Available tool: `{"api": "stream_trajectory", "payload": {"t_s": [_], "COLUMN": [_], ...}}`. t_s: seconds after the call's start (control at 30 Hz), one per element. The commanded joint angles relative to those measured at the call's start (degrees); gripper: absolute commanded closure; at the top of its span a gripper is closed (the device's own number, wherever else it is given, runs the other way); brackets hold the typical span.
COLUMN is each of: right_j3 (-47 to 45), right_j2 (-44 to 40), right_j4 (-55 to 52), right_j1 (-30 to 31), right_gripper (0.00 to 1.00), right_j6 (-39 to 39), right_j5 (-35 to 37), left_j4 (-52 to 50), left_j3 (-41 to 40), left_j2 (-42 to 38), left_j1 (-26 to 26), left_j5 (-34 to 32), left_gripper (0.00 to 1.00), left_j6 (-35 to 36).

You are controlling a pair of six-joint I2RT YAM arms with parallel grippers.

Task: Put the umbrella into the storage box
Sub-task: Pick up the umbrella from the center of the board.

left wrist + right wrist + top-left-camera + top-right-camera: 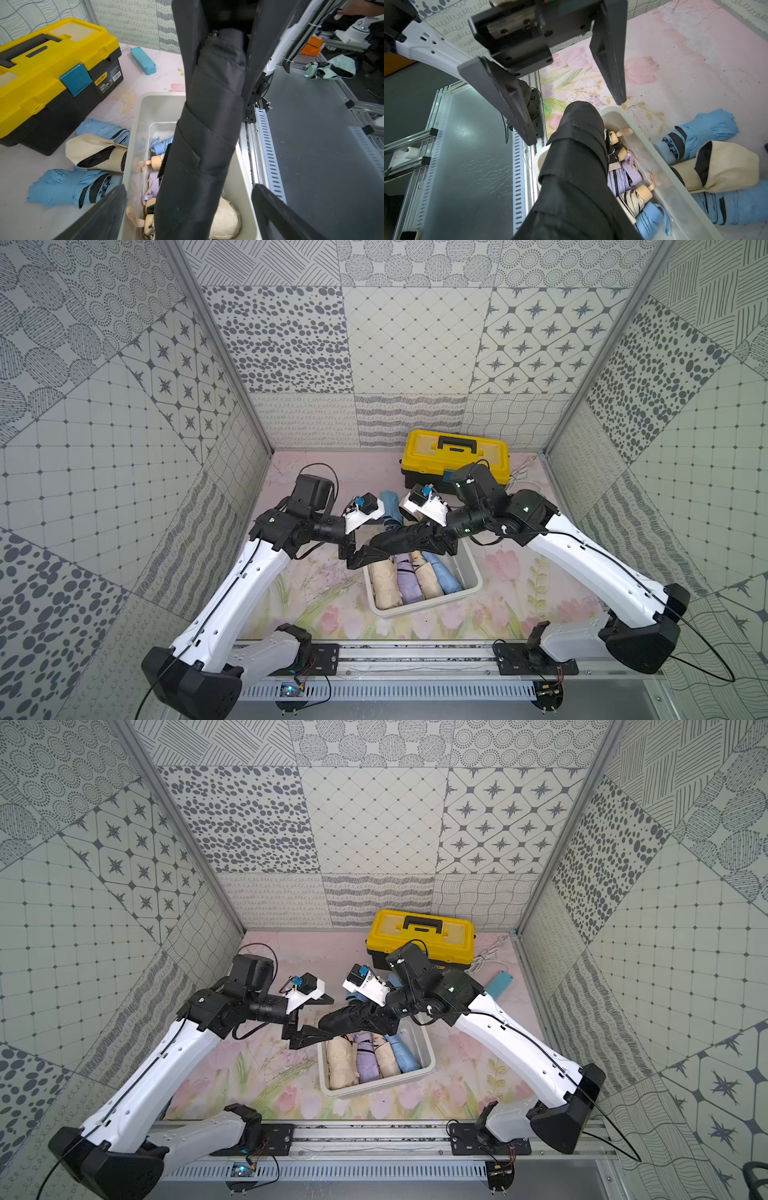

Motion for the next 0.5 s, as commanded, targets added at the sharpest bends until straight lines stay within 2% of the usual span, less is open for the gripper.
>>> {"api": "stream_trajectory", "payload": {"t_s": [0.0, 0.1, 0.27, 0.47], "right_j3": [3.2, 4.1, 4.8, 4.8], "right_j2": [0.4, 1.2, 2.2, 2.4], "right_j4": [2.0, 2.0, 2.0, 2.0], "right_j1": [0.4, 0.8, 0.9, 1.0], "right_gripper": [0.85, 0.85, 0.85, 0.85], "right_j6": [-2.1, -2.1, -2.1, -1.9], "right_j5": [-3.0, -3.6, -5.0, -5.4], "left_j4": [-8.8, -8.8, -8.5, -9.1], "left_j3": [1.4, 1.0, 0.9, 0.9], "left_j2": [2.5, 3.4, 4.4, 4.4], "left_j1": [-1.1, -1.6, -2.8, -3.2], "left_j5": [6.3, 6.4, 5.3, 3.6], "left_gripper": [0.03, 0.09, 0.33, 0.53], "left_j6": [9.3, 10.5, 12.0, 13.7]}}
